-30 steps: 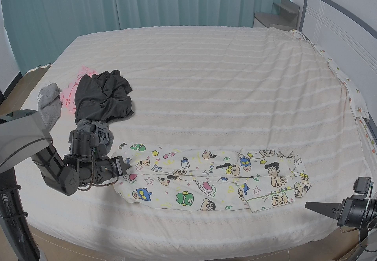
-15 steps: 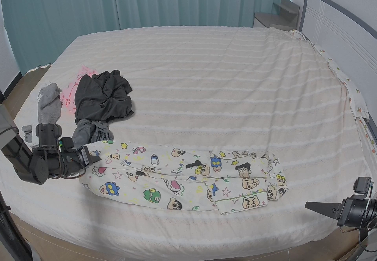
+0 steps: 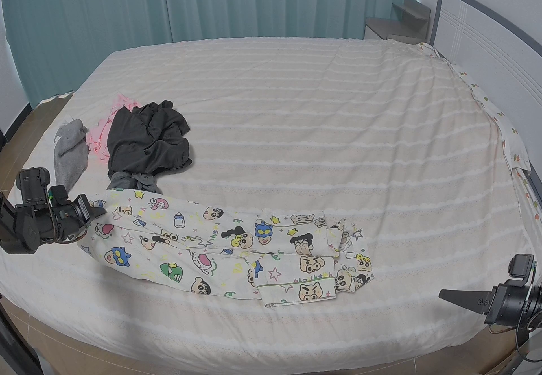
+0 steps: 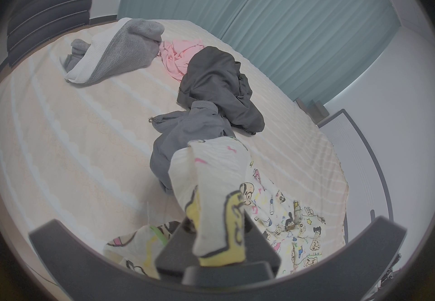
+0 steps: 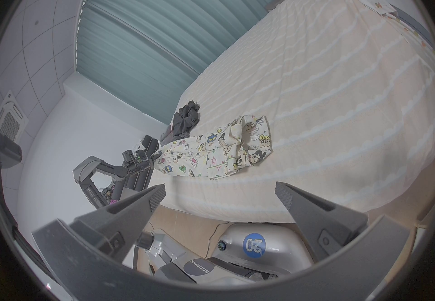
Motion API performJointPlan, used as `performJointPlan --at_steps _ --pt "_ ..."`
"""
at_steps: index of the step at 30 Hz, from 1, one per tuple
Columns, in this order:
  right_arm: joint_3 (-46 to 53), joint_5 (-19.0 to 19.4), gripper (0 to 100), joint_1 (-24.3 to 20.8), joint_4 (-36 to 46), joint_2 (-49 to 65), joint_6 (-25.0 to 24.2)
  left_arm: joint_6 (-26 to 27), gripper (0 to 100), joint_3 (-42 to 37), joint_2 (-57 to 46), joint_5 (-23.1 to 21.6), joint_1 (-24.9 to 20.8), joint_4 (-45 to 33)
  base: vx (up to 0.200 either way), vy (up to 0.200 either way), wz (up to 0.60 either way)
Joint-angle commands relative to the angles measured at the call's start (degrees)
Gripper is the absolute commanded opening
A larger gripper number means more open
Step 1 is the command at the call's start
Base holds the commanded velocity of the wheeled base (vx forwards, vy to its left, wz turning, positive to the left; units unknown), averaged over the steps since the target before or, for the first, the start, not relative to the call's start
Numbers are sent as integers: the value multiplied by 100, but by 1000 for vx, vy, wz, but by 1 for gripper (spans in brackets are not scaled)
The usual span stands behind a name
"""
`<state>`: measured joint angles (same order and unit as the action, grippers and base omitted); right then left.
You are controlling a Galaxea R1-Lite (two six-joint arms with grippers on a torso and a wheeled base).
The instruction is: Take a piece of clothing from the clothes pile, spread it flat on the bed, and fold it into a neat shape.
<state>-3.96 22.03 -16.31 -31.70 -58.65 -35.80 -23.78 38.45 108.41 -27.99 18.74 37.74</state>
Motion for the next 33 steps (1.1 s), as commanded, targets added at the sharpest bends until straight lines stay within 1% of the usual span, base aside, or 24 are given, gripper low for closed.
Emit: performJointPlan --at_steps 1,4,5,7,8,10,12,15,16,17,18,19,21,24,26,29,33 --pt "1 3 100 -4 -3 11 -6 -12 0 49 -321 -5 -37 -188 0 0 0" --pt "1 3 100 -4 -3 3 3 -47 0 84 -505 136 -511 -408 0 0 0" --pt "1 3 100 -4 -3 3 -6 -56 0 75 -549 197 -608 -434 0 0 0" --pt "1 3 100 -4 -3 3 -6 -100 0 84 -716 514 -1091 -522 0 0 0" --pt "1 3 100 -4 -3 3 -6 -100 0 84 -716 514 -1091 -522 0 0 0" --pt "1 3 100 -4 -3 3 -6 -223 0 119 -813 1173 -1900 -575 0 0 0" --pt "1 3 100 -4 -3 3 -6 -276 0 172 -830 1665 -2515 -575 0 0 0" --pt "1 3 100 -4 -3 3 -6 -329 0 286 -866 2140 -3377 -584 0 0 0" --pt "1 3 100 -4 -3 3 -6 -329 0 295 -866 2166 -3421 -584 0 0 0" --pt "1 3 100 -4 -3 3 -6 -329 0 418 -839 2439 -3913 -584 0 0 0" --pt "1 3 100 -4 -3 3 -6 -329 0 444 -822 2518 -4036 -584 0 0 0" --pt "1 3 100 -4 -3 3 -6 -329 0 576 -786 2773 -4414 -584 0 0 0" --pt "1 3 100 -4 -3 -6 -6 -311 0 778 -567 3089 -4897 -566 0 0 0" --pt "1 3 100 -4 -3 -24 -6 -293 0 1270 -171 3449 -5424 -601 0 0 0" --pt "1 3 100 -4 -3 -41 -6 -285 0 1525 22 3537 -5679 -689 0 0 0" --pt "1 3 100 -4 -3 -33 -6 -293 0 1886 277 3555 -5899 -839 0 0 0" --pt "1 3 100 -4 -3 -33 3 -293 0 2044 444 3555 -6066 -821 0 0 0"
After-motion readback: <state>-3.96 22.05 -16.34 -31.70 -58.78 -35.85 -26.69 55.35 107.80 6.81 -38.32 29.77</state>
